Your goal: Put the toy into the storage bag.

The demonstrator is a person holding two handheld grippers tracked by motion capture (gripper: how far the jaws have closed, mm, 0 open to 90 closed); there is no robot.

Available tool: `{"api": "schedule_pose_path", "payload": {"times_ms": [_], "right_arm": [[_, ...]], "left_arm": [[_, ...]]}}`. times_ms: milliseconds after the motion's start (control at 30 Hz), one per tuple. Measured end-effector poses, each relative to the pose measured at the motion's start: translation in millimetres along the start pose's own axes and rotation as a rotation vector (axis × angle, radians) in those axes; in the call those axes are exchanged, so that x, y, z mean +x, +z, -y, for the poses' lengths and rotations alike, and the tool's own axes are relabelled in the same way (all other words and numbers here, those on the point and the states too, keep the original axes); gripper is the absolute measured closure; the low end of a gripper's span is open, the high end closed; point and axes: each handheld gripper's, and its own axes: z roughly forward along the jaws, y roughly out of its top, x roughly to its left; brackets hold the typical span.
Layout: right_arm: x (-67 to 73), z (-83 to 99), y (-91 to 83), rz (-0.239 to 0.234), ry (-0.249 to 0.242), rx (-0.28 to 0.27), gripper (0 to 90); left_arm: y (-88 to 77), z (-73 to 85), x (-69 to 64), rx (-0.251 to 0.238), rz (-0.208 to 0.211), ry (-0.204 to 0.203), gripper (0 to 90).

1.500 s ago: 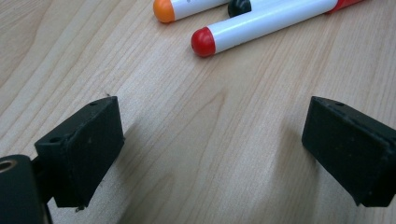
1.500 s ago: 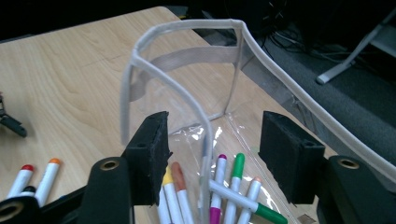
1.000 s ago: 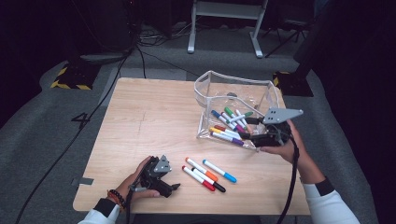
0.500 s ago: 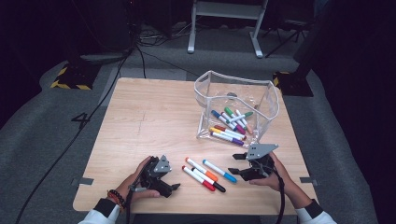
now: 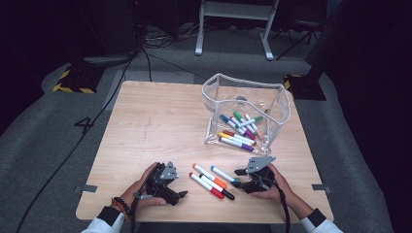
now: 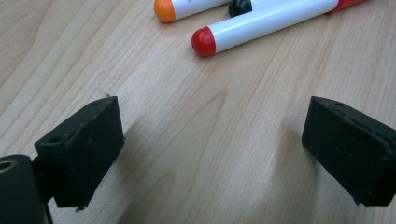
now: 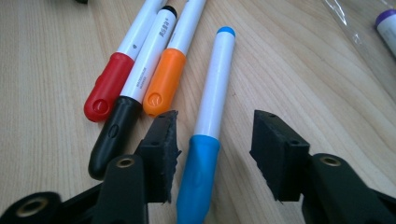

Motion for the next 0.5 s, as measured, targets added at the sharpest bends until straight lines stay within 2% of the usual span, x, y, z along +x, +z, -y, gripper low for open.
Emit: {"api": "schedule_pose_path", "payload": {"times_ms": [167, 233, 267, 333, 500], "right_arm": [[-2.8, 5.4, 4.4, 0.031, -0.005, 0.027, 61.5], [-3.4, 6.1, 4.2, 0.029, 0.001, 0.024, 63.2], [-5.2, 6.5, 3.9, 0.036, 0.001, 0.019, 68.7], [-6.8, 6.8, 3.6, 0.04, 0.0, 0.018, 73.0], [-9.3, 6.6, 3.7, 0.041, -0.002, 0.016, 74.5]], "left_arm": [[0.1, 0.0, 0.1, 0.0, 0.0, 0.001, 5.8], [0.1, 0.0, 0.1, 0.0, 0.0, 0.001, 5.8], [0.1, 0.0, 0.2, 0.0, 0.0, 0.001, 5.8], [0.2, -0.1, 0.3, 0.0, 0.001, 0.002, 5.8], [0.2, -0.1, 0.3, 0.0, 0.001, 0.002, 5.8]]}}
